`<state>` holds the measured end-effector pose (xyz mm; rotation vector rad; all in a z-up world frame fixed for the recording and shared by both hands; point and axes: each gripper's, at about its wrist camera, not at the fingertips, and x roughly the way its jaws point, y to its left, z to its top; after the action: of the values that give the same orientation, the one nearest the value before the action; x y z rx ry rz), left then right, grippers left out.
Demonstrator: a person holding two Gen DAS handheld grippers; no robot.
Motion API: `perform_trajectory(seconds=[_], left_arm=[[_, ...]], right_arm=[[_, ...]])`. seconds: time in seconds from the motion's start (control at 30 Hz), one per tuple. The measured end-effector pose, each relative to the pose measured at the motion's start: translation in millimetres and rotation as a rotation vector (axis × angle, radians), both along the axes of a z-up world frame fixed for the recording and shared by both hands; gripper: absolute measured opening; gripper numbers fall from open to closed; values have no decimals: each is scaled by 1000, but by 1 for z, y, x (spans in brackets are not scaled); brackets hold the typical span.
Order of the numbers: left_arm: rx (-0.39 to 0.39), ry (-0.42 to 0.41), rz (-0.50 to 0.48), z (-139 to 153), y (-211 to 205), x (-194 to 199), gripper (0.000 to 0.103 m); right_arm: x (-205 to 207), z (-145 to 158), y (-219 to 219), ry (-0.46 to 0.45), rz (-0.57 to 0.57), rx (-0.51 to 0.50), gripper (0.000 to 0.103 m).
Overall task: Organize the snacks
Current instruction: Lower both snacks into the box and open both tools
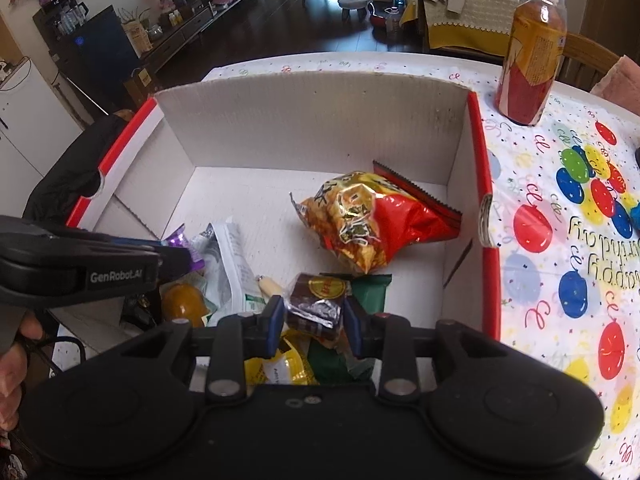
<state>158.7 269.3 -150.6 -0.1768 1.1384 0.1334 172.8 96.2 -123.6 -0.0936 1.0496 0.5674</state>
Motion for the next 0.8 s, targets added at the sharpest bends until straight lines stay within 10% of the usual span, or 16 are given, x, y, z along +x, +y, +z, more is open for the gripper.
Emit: perform_trajectory(seconds=[0.4, 0.53, 0.8], left_arm=[[11, -1, -7, 6, -6, -8, 33], [9, -34, -1, 17, -8, -15, 58], [27, -87, 2, 40, -14, -32, 63]], right_arm=[[-9, 10, -7, -12, -6, 18, 43], [-15, 19, -12, -31, -9, 33, 51], [-34, 44, -24, -95, -3, 69, 71]])
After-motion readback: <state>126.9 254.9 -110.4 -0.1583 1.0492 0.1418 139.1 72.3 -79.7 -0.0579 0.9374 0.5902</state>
